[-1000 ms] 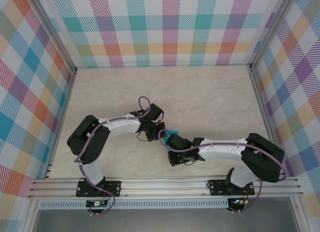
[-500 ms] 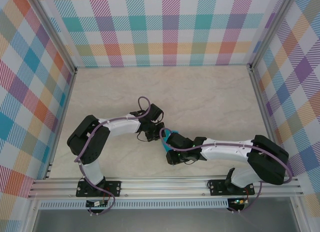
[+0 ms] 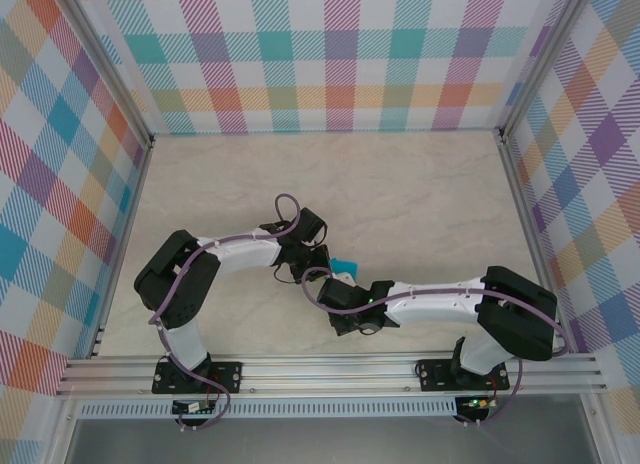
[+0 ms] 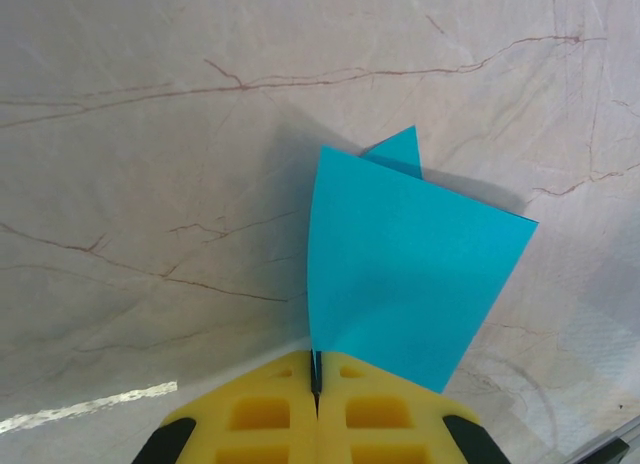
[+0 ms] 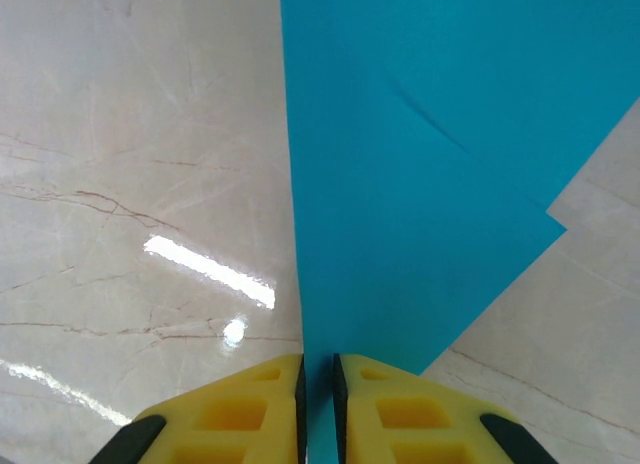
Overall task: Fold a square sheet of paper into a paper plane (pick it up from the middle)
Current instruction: Perform the fifth fold on the wing at the bottom-center of the table.
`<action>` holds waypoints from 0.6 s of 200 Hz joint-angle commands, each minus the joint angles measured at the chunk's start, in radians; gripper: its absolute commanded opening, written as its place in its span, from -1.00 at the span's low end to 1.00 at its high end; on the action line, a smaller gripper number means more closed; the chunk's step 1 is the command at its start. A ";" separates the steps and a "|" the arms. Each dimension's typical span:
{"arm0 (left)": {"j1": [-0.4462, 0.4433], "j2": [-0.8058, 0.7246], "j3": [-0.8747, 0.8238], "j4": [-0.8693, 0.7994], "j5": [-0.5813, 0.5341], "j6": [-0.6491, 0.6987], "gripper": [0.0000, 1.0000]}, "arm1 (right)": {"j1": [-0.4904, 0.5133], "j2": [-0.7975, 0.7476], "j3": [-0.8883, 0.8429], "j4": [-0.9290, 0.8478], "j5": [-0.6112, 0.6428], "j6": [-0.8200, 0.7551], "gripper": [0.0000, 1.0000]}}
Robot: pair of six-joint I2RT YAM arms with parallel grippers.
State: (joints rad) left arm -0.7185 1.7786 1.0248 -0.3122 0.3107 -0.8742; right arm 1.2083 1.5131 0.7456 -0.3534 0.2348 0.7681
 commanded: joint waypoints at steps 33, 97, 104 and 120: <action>-0.002 -0.017 -0.013 -0.016 -0.007 -0.008 -1.00 | 0.004 0.045 -0.037 0.062 -0.031 0.031 -0.79; -0.002 -0.038 -0.034 -0.019 -0.037 -0.026 -1.00 | 0.017 -0.015 0.017 -0.026 0.012 0.012 -0.55; -0.002 -0.040 -0.035 -0.016 -0.039 -0.028 -1.00 | 0.017 -0.045 0.007 -0.021 0.018 0.018 -0.50; -0.002 -0.048 -0.042 -0.014 -0.040 -0.030 -1.00 | 0.014 -0.134 -0.034 0.018 0.022 0.032 -0.38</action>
State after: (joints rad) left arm -0.7185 1.7775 1.0039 -0.3122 0.2867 -0.8894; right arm 1.2194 1.5005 0.7410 -0.3393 0.2352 0.7811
